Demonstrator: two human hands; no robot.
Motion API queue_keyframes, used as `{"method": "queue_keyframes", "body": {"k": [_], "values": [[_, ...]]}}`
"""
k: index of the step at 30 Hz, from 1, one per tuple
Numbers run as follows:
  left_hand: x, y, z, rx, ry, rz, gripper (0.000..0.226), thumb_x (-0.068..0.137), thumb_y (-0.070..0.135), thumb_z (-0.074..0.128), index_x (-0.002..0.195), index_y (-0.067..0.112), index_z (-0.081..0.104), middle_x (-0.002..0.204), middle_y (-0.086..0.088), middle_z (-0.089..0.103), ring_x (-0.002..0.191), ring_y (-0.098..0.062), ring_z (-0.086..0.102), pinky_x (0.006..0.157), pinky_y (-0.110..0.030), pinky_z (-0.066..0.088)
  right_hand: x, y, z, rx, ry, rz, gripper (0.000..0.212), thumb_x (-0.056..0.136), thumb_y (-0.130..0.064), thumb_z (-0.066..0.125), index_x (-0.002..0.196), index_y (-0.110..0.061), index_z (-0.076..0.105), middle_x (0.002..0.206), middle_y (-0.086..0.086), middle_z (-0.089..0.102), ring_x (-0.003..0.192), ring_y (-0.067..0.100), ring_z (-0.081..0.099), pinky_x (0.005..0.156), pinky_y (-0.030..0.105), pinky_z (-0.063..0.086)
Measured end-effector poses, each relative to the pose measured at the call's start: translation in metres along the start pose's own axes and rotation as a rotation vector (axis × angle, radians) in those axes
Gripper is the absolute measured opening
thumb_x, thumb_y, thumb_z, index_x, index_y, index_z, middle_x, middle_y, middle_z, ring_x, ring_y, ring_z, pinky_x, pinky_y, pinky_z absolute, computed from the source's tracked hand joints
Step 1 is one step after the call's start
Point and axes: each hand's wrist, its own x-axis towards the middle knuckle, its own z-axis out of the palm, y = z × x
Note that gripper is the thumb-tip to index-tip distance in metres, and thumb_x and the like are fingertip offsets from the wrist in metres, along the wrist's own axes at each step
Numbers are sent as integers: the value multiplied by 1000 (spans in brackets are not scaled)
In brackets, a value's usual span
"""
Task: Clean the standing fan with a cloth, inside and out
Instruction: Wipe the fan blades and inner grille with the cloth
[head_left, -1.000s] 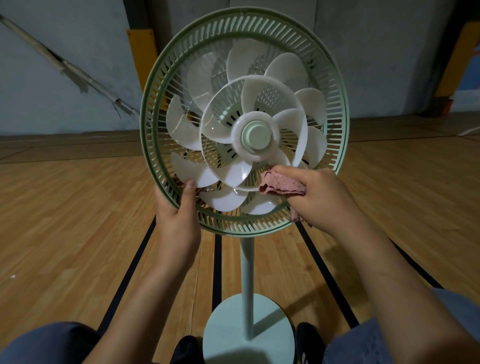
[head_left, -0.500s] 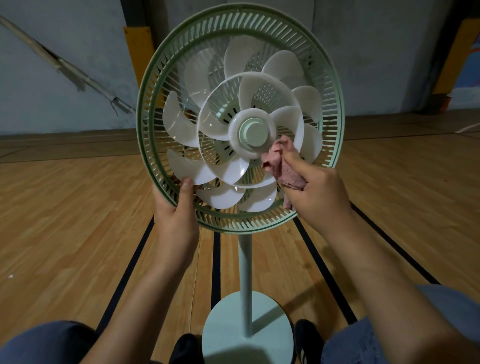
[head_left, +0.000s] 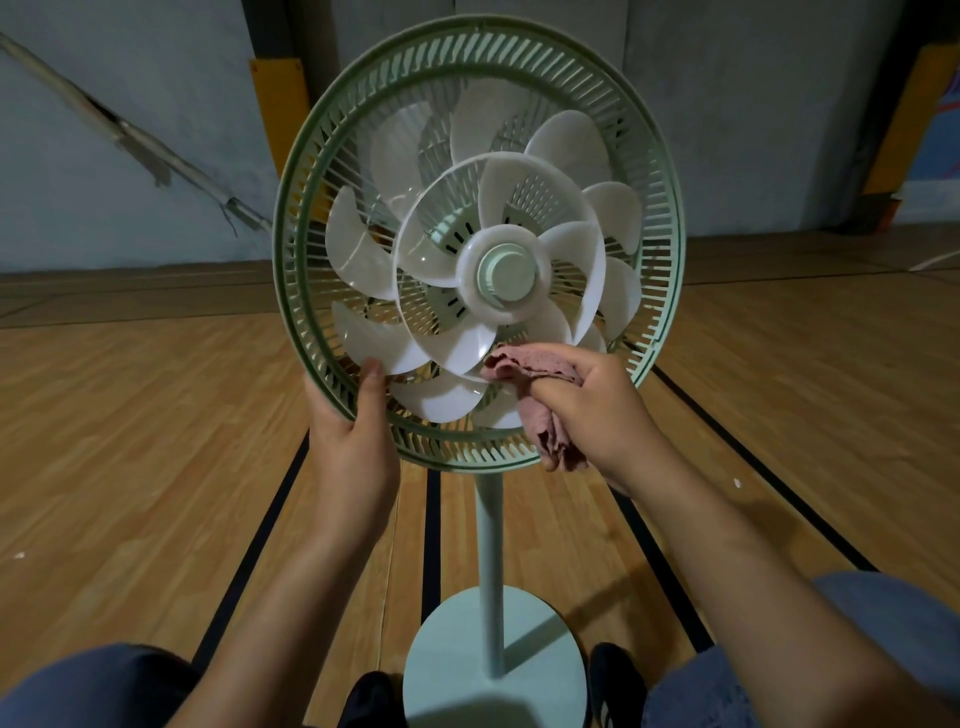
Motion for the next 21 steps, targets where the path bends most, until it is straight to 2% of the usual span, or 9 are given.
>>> {"method": "queue_keyframes", "body": {"k": [3, 5, 7, 8, 10, 15, 18, 19, 21], "values": [[-1, -2, 2, 15, -1, 3, 58, 100, 51, 58, 154, 33, 48, 136, 16, 69, 121, -3, 69, 99, -33, 57, 2, -1, 6, 127, -67, 104, 21, 100, -19, 67, 118, -24, 77, 84, 11, 76, 57, 29, 69, 54, 34, 54], [-1, -3, 1, 23, -1, 6, 58, 100, 51, 58, 154, 33, 48, 138, 14, 69, 123, -5, 69, 101, -36, 57, 3, -4, 6, 212, -101, 159, 21, 99, -18, 66, 118, -20, 75, 85, 20, 71, 55, 40, 63, 50, 42, 52], [-1, -3, 0, 37, -8, 26, 55, 102, 50, 58, 153, 33, 49, 139, 13, 68, 124, -6, 68, 101, -36, 57, 3, -6, 2, 136, -79, 133, 24, 97, -16, 66, 118, -22, 76, 99, 27, 75, 80, 57, 68, 71, 65, 58], [-2, -3, 0, 41, -11, 31, 53, 102, 49, 59, 152, 33, 49, 138, 13, 68, 124, -6, 68, 100, -35, 57, 3, -7, -2, 45, -53, 96, 26, 96, -15, 66, 118, -25, 78, 105, 21, 78, 95, 52, 72, 87, 68, 58], [-1, -2, 0, 39, -13, 28, 53, 102, 47, 59, 152, 32, 49, 138, 13, 69, 122, -5, 69, 96, -31, 60, 3, -11, -10, -131, -7, 43, 30, 95, -15, 65, 116, -31, 79, 100, 5, 82, 97, 29, 78, 95, 57, 61], [-2, -1, 0, 31, -27, 27, 54, 102, 47, 60, 152, 33, 49, 137, 13, 70, 122, -6, 70, 93, -29, 62, -2, -22, -28, -234, 79, -36, 32, 90, -18, 64, 108, -37, 82, 91, -6, 82, 88, 15, 79, 86, 42, 65], [-4, -1, 1, 16, -32, 18, 62, 97, 55, 62, 154, 36, 47, 136, 18, 70, 121, -3, 70, 97, -30, 58, -4, -23, -33, -296, 110, -113, 37, 92, -14, 61, 104, -41, 83, 67, 2, 76, 49, 19, 68, 46, 37, 59], [-5, -1, 2, 12, -29, 11, 66, 94, 58, 62, 154, 37, 46, 135, 19, 70, 121, -2, 70, 97, -31, 57, -5, -22, -34, -333, 146, -156, 37, 92, -14, 61, 104, -41, 82, 61, 1, 72, 41, 15, 62, 40, 30, 52], [-5, -1, 2, 4, -19, 0, 68, 92, 61, 62, 154, 37, 46, 135, 19, 70, 121, -2, 70, 99, -33, 57, -5, -19, -35, -458, 267, -292, 34, 90, -12, 64, 107, -36, 82, 57, -4, 69, 43, 9, 62, 43, 18, 48]]}}
